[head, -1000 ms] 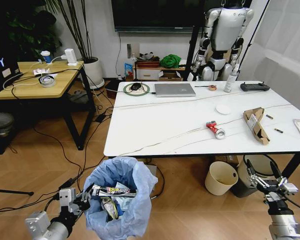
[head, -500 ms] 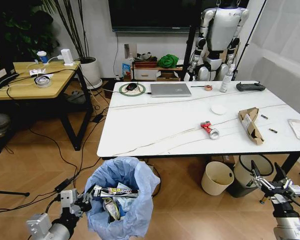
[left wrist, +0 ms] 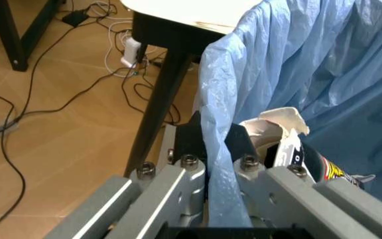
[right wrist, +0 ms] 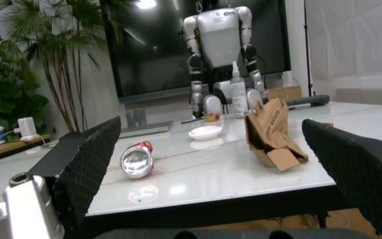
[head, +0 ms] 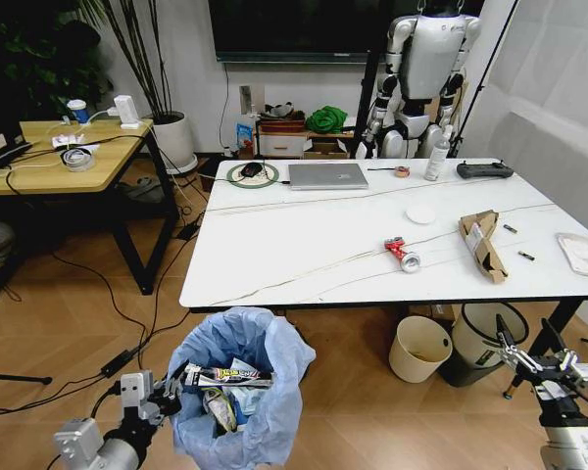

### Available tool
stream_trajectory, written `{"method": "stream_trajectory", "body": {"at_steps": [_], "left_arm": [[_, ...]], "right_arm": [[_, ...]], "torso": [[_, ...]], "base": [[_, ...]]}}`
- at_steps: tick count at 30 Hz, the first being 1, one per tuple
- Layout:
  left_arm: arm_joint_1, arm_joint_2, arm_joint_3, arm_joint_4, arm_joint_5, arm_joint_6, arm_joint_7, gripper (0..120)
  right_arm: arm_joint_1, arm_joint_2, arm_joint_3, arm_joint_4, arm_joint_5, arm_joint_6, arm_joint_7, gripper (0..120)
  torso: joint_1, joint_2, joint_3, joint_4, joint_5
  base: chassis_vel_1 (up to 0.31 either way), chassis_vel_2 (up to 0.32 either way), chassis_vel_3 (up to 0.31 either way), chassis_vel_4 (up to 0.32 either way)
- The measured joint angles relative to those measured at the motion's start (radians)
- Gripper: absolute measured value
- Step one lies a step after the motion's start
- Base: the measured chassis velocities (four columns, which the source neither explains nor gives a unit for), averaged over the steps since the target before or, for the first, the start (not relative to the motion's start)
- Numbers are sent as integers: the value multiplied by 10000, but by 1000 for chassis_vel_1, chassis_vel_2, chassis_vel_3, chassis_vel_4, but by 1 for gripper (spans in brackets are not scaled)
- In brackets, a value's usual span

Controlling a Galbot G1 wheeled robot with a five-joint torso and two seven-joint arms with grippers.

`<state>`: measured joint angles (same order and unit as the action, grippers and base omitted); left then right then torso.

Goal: Pick up the trash bin and place the trash from the table into it.

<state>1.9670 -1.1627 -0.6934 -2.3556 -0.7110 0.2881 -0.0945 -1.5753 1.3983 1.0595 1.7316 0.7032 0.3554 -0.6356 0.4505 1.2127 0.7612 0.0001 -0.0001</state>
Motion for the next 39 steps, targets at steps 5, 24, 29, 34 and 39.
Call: {"method": "stream_trajectory", "body": {"at_steps": [5,24,29,34,39], "left_arm": [[-14,-25,61,0,36,0,0,0],[47,-77,150,-27,164,-18,9,0],[48,-79,162,-28,183,-24,19,0],[51,-74,167,-28,186,-27,24,0],[54,-55,164,-29,170,-28,29,0]], "right_arm": [[12,-35,3,-12,57,-17,-8,100],[-67,-107,115,-62,220,8,-98,100],[-76,-111,117,-48,223,9,-107,100],[-77,-122,119,-48,228,10,-109,100],[-82,-168,116,-52,267,-11,-112,100]], "torso": [[0,0,0,0,1],[-2,0,0,0,0],[-2,0,0,0,0],[-1,0,0,-1,0],[-1,0,0,0,3]], "base": [[-76,-81,77,72],[-89,-85,86,91],[-85,-90,89,83],[-105,-96,101,101],[-100,-95,102,98]]}}
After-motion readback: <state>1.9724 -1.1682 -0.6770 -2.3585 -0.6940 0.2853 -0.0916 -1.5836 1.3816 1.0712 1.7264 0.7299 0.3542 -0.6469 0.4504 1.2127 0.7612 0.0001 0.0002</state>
